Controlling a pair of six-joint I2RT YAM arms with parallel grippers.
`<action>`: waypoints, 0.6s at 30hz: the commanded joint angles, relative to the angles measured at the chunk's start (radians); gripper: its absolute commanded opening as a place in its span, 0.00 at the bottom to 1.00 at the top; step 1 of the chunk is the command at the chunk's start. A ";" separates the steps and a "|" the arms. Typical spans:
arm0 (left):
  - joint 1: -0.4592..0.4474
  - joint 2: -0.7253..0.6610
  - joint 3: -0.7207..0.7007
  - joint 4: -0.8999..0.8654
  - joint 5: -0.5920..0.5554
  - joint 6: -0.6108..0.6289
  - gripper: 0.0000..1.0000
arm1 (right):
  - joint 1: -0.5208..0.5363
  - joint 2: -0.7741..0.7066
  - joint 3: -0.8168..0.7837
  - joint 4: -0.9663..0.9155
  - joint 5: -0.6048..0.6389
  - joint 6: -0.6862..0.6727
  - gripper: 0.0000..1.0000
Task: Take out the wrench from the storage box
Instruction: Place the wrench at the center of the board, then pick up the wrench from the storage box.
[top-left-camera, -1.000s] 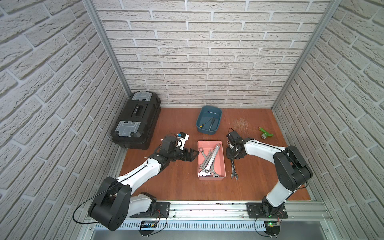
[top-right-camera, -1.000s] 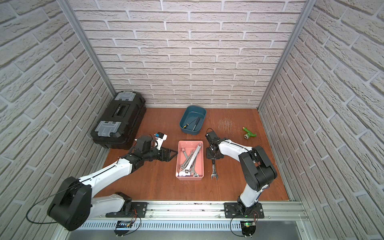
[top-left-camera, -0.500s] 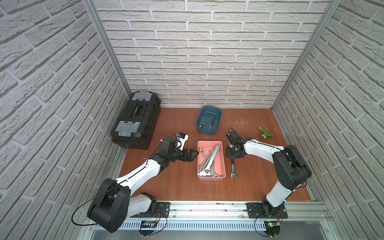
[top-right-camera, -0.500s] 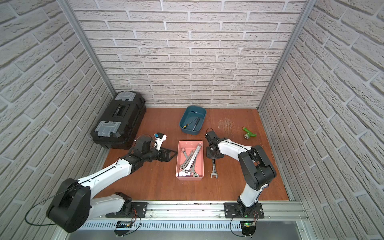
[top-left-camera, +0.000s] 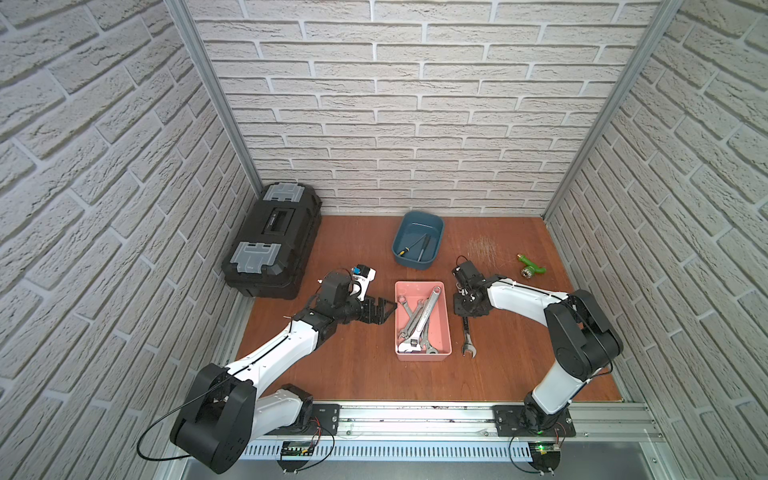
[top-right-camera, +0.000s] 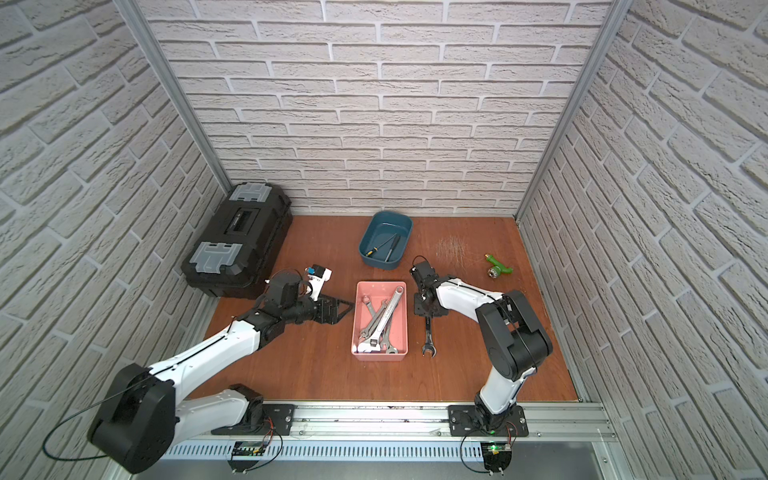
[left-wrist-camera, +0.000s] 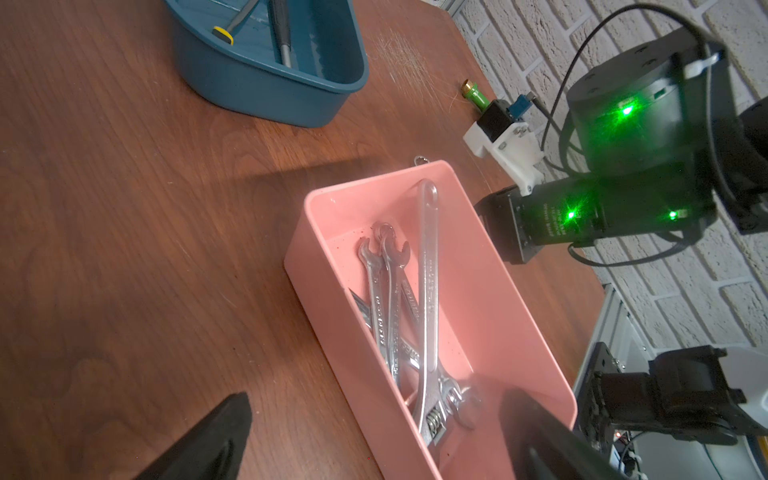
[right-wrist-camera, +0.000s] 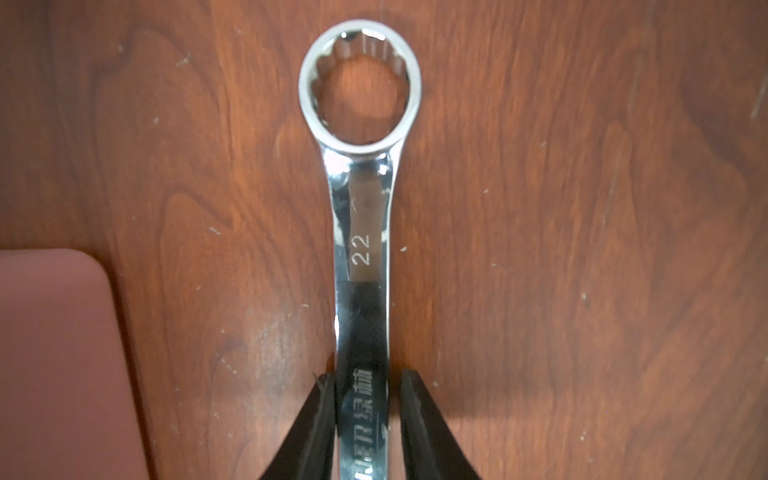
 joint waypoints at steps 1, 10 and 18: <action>0.011 -0.028 -0.007 -0.005 0.004 0.011 0.98 | -0.003 -0.060 -0.014 -0.045 0.016 0.021 0.32; 0.040 -0.088 -0.007 -0.060 0.019 0.033 0.98 | 0.103 -0.337 0.101 -0.224 0.013 0.137 0.35; 0.073 -0.096 -0.004 -0.072 0.046 0.045 0.98 | 0.308 -0.307 0.180 -0.204 0.015 0.371 0.44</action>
